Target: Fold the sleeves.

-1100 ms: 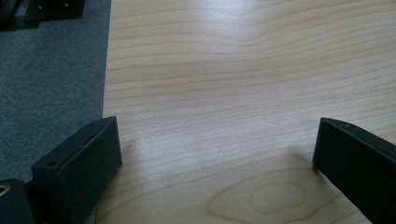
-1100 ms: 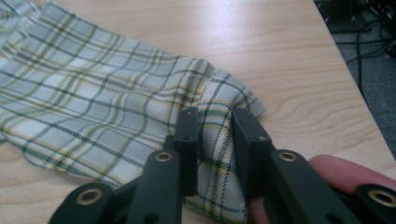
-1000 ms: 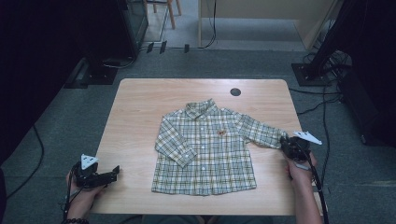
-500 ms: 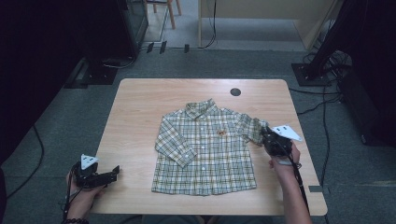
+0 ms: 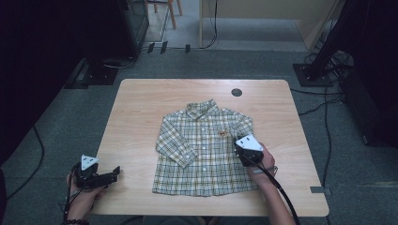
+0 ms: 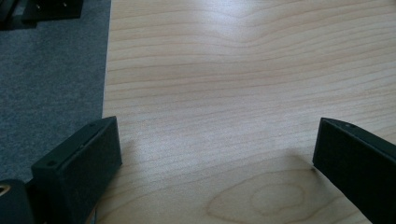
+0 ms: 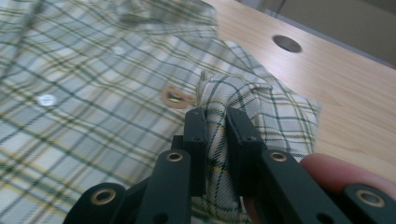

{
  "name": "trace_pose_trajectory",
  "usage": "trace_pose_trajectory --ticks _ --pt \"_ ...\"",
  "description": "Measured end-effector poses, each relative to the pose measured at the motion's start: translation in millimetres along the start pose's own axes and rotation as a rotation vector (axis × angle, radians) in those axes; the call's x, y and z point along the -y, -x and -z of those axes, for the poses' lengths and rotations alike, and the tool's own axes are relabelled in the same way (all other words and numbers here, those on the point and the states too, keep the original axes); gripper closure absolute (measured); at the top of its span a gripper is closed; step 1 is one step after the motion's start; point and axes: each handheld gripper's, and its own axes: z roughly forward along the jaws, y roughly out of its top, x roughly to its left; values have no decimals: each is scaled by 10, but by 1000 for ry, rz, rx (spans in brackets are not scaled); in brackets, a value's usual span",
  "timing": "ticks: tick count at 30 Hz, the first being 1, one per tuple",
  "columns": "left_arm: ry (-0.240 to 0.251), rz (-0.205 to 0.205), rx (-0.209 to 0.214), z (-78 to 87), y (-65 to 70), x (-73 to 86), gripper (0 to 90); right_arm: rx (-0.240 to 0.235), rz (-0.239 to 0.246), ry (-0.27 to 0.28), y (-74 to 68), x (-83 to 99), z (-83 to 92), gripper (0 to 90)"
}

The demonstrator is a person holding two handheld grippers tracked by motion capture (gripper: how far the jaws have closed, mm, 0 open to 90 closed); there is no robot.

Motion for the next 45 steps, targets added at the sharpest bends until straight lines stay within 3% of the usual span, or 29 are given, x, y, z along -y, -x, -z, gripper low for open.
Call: trace_pose_trajectory --ticks 10,16,17,18,20,23,31,35,38,40,43,45 --pt "0 0 0 0 0 0 15 -78 64 -17 -190 19 -58 781" --pt "-1 -1 -1 -1 1 0 15 -103 56 -25 -196 14 -58 765" --pt "-1 -2 -2 -1 2 -1 15 -116 50 -25 -192 10 -54 743" --pt "-1 -1 -2 -1 3 0 15 -187 48 -17 -176 0 -38 637" --pt "0 0 -1 0 0 0 15 -232 49 -6 -177 -9 -12 588" --pt "-1 -2 -2 -1 2 0 14 -264 45 -6 -173 -18 9 520" --pt "0 0 0 0 0 0 14 -328 -3 17 -74 -27 90 469" --pt "-1 -1 -1 0 1 0 15 -374 47 11 -126 -8 113 459" --pt "-1 -1 -1 0 0 0 14 -355 63 -4 -164 10 91 452" --pt "0 0 0 0 0 0 15 -286 45 -26 -146 19 40 449" --pt "1 2 2 1 -3 0 15 -209 -27 -43 -30 20 -16 448" --pt "2 3 2 1 -3 0 15 -193 -78 -52 51 17 -43 449"
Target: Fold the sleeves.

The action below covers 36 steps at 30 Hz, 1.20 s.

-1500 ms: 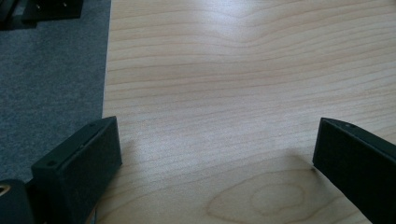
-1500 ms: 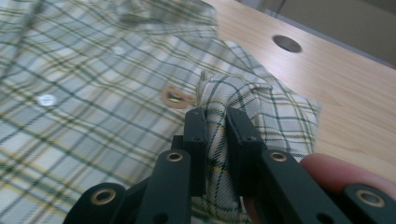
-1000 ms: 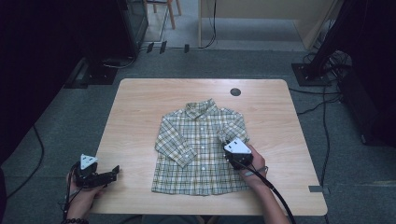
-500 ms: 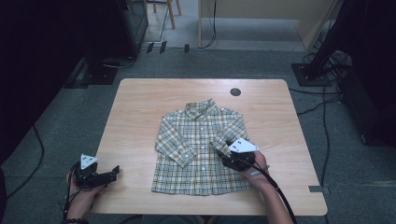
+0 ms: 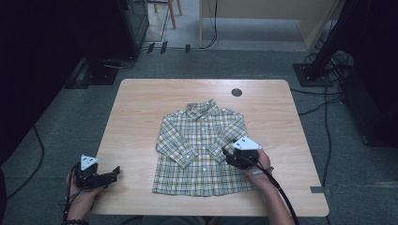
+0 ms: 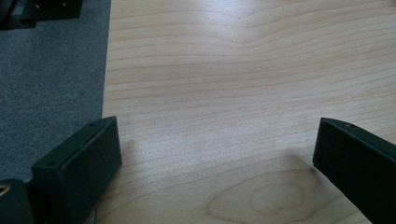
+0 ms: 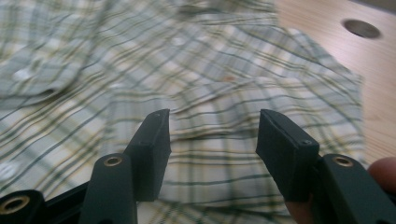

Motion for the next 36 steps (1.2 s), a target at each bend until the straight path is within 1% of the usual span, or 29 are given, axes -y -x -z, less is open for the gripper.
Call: trace_pose_trajectory --ticks 1,2,4,5,7,10,12,15,18,19,20,21,23,25,26,29,32,35,36 --pt "0 0 0 0 0 0 15 -11 -20 -15 41 0 -15 447" --pt "0 0 0 -1 -1 -1 15 -19 -28 -37 74 8 -42 447" --pt "0 0 0 -2 0 -2 15 -6 -30 -96 120 45 -112 446" --pt "0 0 0 -1 0 -1 15 -8 -36 -128 138 70 -146 433" --pt "1 2 2 -1 -3 -1 15 -24 -58 -132 179 93 -157 420" --pt "1 3 3 -1 -3 -1 15 -23 -22 -133 203 67 -125 397" --pt "1 3 2 -2 -2 -3 15 -23 -34 -105 246 20 -89 397" --pt "0 1 2 -1 -2 -3 15 2 -41 -80 308 -42 -86 377" --pt "0 3 2 -1 -2 -3 15 19 -65 -108 373 -33 -171 332" --pt "2 4 3 -1 -3 -2 15 8 -68 -122 393 -16 -206 315" --pt "3 7 4 -1 -4 -1 15 -4 -66 -150 404 6 -242 307" --pt "4 9 6 -1 -6 -1 15 -3 -48 -157 405 22 -257 304" --pt "4 10 8 1 -9 -1 15 -12 -43 -170 409 5 -243 297" --pt "5 11 9 -1 -11 -2 15 -4 -40 -167 422 -28 -219 291" --pt "5 10 9 -3 -11 -5 15 0 -39 -154 435 -48 -202 291" --pt "4 9 8 -5 -11 -6 15 15 -66 -108 480 -102 -182 292" --pt "5 10 9 -4 -12 -6 15 12 -63 -126 505 -99 -242 290" --pt "5 11 9 -4 -12 -5 15 -10 -77 -174 554 -47 -335 281" --pt "6 12 10 -4 -13 -6 15 -7 -76 -171 564 -42 -339 279"
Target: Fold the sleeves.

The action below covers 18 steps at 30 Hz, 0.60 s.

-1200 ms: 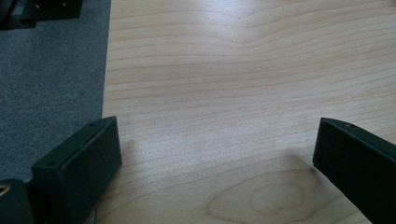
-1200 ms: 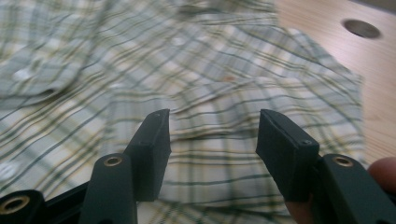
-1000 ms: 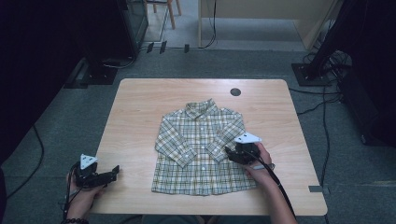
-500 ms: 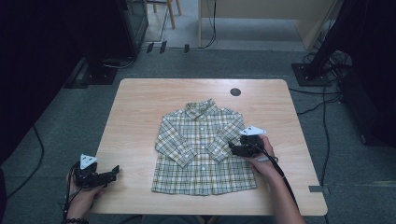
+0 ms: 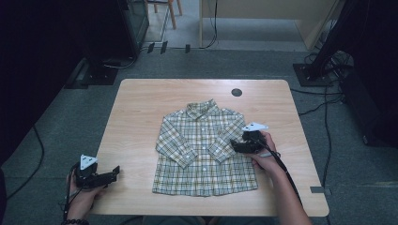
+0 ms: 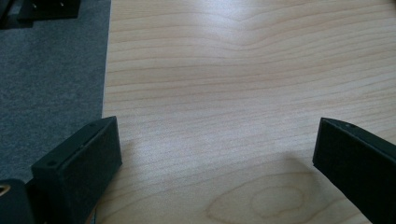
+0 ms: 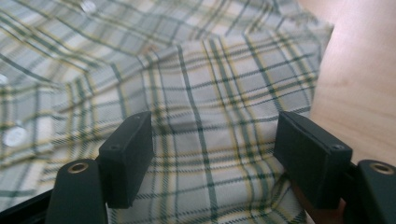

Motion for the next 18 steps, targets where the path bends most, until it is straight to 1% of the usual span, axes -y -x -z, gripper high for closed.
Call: trace_pose_trajectory --ticks 1,2,3,5,8,10,12,14,16,18 --pt "1 0 0 0 -1 0 15 -7 -7 -3 19 -11 7 279" --pt "0 1 1 1 -2 0 15 -4 -10 -1 29 -22 13 279" --pt "1 0 1 1 -2 0 15 6 -11 10 39 -45 25 279" --pt "0 0 0 0 -1 0 15 11 -14 30 54 -92 40 279" --pt "0 1 1 0 -1 0 15 -4 17 48 45 -163 22 272" --pt "0 0 0 0 -1 0 15 -21 27 38 51 -197 -33 259" --pt "1 0 0 0 -1 0 15 -28 8 5 85 -206 -110 242" --pt "2 3 3 2 -5 1 15 -31 -2 -27 118 -197 -170 240" --pt "4 7 6 3 -9 1 15 -34 -2 -26 132 -196 -179 235" --pt "3 6 6 2 -8 0 15 -16 6 -12 144 -218 -167 233"
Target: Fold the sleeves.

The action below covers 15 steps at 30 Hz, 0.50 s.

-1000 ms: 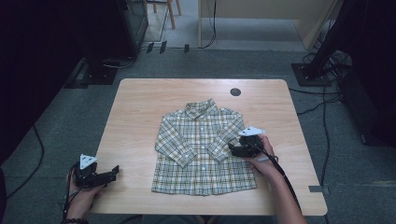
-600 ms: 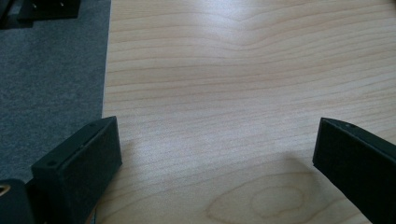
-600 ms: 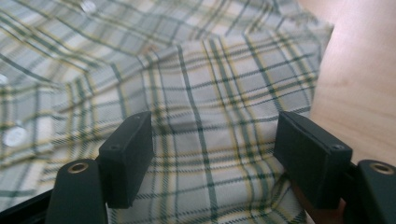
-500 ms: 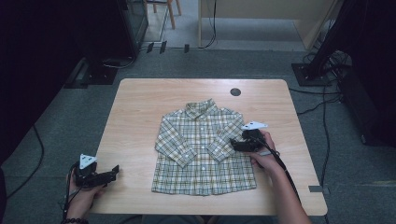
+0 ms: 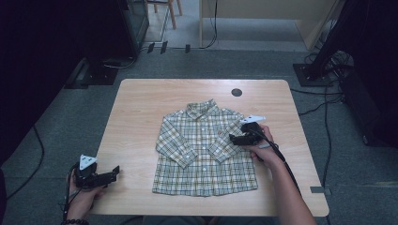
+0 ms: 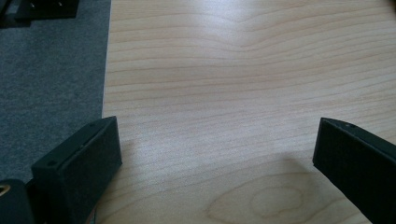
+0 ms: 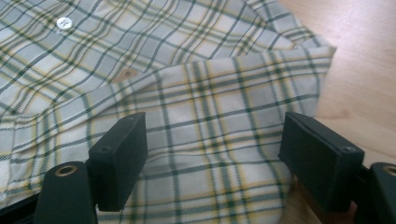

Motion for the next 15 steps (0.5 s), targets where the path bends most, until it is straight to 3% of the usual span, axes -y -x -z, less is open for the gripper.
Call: trace_pose_trajectory --ticks 4,8,11,15 --pt "-1 -3 0 -5 -2 -4 15 -4 -13 38 30 -70 -2 232" --pt "0 -2 2 -4 -4 -4 15 -28 -38 23 84 -103 -94 229" --pt "1 0 3 -3 -6 -5 15 -21 -14 1 103 -98 -150 225" --pt "1 1 4 -3 -7 -5 15 -13 -46 46 135 -152 -138 228"
